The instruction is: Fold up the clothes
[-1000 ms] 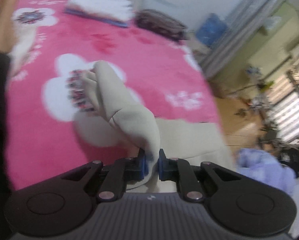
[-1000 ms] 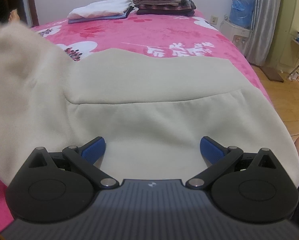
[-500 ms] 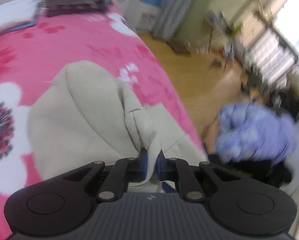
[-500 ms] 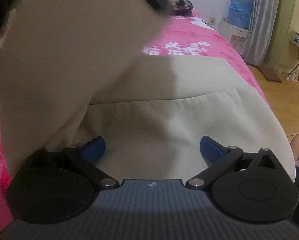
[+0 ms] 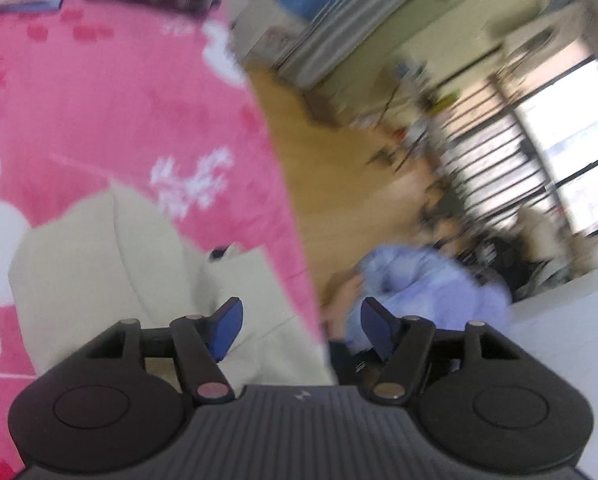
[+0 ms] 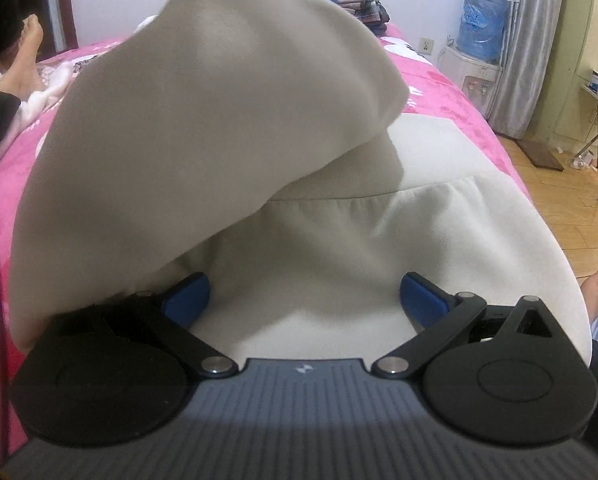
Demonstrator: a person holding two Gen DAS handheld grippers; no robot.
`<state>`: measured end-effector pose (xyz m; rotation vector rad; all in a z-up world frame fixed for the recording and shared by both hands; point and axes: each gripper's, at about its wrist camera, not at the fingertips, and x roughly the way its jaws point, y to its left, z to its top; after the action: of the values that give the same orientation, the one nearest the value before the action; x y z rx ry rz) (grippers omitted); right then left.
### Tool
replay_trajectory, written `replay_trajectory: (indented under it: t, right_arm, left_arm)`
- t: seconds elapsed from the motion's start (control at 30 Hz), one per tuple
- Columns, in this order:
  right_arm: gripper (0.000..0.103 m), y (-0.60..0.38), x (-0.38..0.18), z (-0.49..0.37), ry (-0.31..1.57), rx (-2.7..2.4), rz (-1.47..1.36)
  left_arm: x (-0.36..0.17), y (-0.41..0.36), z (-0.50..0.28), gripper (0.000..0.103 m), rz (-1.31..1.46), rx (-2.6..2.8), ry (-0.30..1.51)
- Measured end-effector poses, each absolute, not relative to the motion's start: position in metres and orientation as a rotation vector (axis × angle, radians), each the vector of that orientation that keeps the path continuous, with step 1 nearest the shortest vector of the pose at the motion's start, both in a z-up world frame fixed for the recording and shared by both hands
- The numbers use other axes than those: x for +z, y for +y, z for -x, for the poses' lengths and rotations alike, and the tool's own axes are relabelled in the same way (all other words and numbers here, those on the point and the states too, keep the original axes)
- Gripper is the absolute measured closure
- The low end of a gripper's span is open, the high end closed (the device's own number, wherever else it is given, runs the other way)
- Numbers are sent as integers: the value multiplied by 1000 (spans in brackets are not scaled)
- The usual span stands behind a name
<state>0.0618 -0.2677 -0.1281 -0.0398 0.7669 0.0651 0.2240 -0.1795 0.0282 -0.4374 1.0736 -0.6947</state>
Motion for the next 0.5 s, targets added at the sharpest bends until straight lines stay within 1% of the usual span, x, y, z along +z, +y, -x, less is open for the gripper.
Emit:
replay_trajectory:
  t: [0.03,0.1,0.2,0.37,0.5]
  right_arm:
    - [1,-268,-129,-62,765,65,39]
    - [1,-267,-129,-62,762,66,39]
    - [1,-268,-129,-60,758,68,37]
    - [1,-281,-121,-47,769,24,13]
    - [1,-306,-99,-30,744,-37,-121]
  left_arm:
    - [39,-170,-216,33,434,-699,1031]
    - [56,-149,-194,28,385,-694,944]
    - [62,-118,-152,24,255,-645,851]
    - [18,-82,-90,24,127,-545,864]
    - [-27,-89,-48,24,13,-524,889]
